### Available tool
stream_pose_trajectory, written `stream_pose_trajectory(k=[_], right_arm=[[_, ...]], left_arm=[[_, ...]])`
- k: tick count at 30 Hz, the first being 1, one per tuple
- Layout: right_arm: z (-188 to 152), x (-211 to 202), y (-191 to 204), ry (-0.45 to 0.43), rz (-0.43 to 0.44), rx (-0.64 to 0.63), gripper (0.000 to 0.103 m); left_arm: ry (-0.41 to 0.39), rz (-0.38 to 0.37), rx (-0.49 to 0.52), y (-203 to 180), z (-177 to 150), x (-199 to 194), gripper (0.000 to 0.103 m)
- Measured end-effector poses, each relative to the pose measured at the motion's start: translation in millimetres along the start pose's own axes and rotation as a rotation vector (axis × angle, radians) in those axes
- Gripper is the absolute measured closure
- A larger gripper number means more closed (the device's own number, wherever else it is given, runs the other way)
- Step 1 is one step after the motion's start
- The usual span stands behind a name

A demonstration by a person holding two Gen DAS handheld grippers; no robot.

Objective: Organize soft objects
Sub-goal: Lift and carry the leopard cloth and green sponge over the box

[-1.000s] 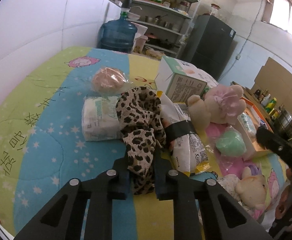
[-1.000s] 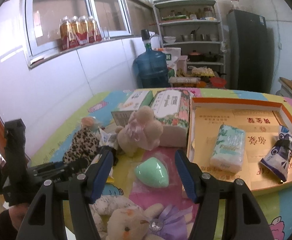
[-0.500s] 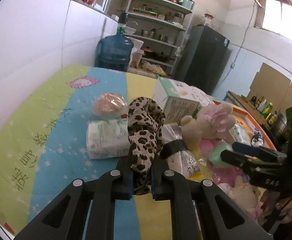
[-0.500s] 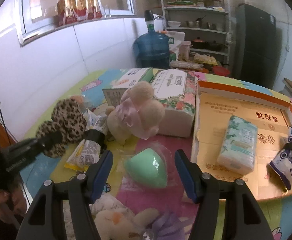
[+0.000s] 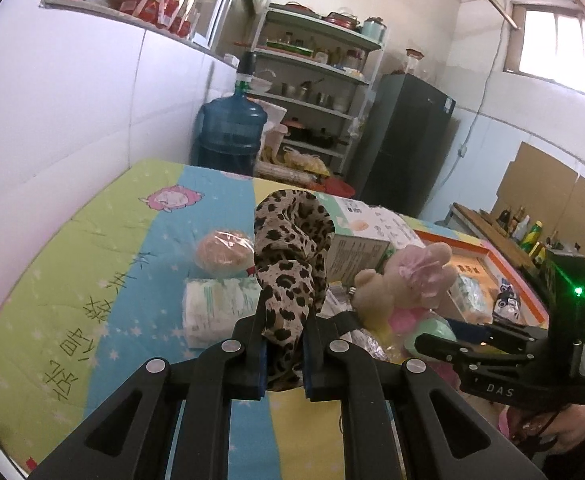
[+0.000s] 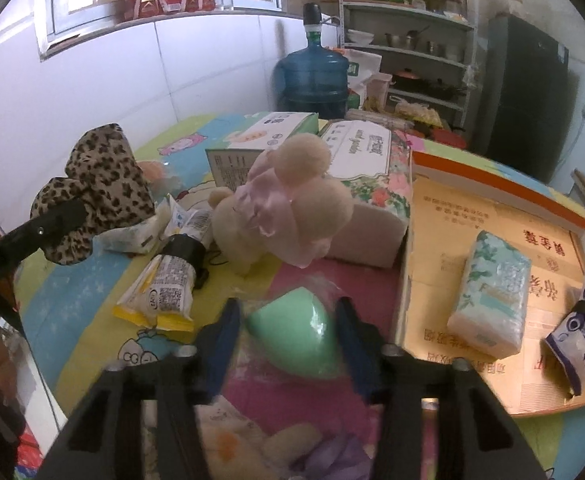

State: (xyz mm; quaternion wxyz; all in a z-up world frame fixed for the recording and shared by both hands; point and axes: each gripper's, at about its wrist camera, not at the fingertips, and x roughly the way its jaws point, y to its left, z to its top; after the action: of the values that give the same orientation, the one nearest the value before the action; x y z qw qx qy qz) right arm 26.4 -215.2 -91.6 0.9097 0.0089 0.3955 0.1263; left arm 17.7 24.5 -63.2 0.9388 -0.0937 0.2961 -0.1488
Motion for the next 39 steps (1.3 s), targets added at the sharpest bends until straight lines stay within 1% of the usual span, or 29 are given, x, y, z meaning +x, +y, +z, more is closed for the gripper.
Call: stream_pose_trajectory(k=[4,9,19,26,34,39], right_arm=[[-0.1,-2.0,-1.3,-0.005,0.007,0.007,0.058],[0.1,-11.0,-5.4,-0.034,0.012,0.025,0.059],[-1.0,-39.3,-16.9,-0.095,0.023,0.043,0.059],[3.6,-60.3,-17.7,-0.152,0.031,0.048,0.059],[1.6,-82.4,-35.7,-0.207,0.011,0.087,0.059],[-1.7,-93.8,-50.5,-0.234,-0.012,0.12,0.059]], left_arm=[[-0.004,-0.001,-0.001,-0.1,0.0,-0.5,0.091],[-0.01,-0.006,0.007,-3.3,2.7,-3.5,0.091],[-0.025,-0.037,0.049,-26.0,9.4,-12.1,0.091],[-0.039,-0.077,0.086,-48.3,14.9,-18.6,0.091],[-0.031,-0.139,0.122,-76.0,23.3,-18.2,0.091],[-0.027,-0.181,0.161,-99.5,25.6,-16.8,0.091]])
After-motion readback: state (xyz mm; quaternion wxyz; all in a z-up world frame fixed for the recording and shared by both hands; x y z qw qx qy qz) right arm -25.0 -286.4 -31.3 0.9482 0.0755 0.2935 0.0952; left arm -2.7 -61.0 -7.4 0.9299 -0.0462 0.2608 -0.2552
